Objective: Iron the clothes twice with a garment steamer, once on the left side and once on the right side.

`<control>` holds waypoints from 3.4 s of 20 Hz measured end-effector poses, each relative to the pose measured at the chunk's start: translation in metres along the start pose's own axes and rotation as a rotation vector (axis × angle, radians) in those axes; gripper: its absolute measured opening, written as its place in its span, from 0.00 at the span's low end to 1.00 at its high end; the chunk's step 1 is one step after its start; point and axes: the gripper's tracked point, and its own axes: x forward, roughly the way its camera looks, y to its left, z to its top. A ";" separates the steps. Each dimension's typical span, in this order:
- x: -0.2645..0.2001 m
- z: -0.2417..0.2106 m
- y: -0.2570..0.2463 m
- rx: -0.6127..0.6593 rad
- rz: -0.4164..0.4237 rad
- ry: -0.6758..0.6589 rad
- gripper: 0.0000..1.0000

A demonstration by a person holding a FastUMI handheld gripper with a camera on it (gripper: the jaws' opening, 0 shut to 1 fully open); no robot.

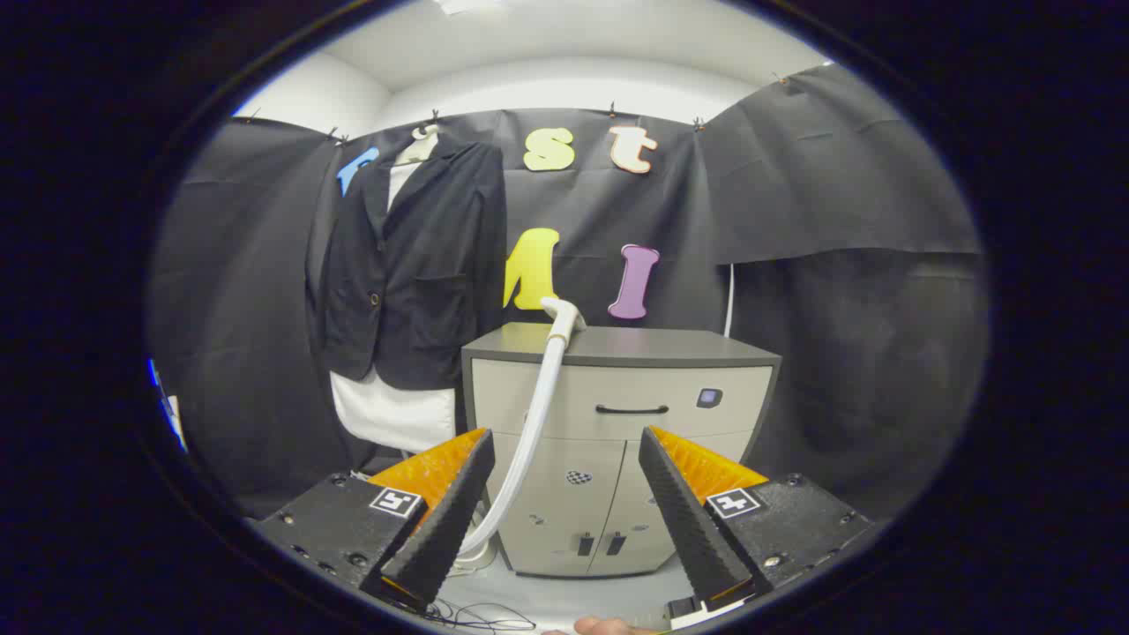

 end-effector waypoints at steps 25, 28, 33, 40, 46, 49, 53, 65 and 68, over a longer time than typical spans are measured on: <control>0.031 0.053 0.040 0.015 -0.146 -0.040 1.00; 0.044 0.060 0.040 0.021 -0.143 -0.012 1.00; 0.097 0.078 0.027 0.058 -0.110 0.024 1.00; 0.193 0.115 0.020 0.060 -0.029 0.097 1.00; 0.259 0.104 0.028 0.067 0.053 0.299 1.00; 0.285 0.090 0.033 0.071 0.072 0.390 1.00; 0.316 0.074 0.035 0.076 0.083 0.495 0.98; 0.345 0.048 0.029 0.072 -0.006 0.616 0.55; 0.345 0.047 0.032 0.068 -0.050 0.611 0.38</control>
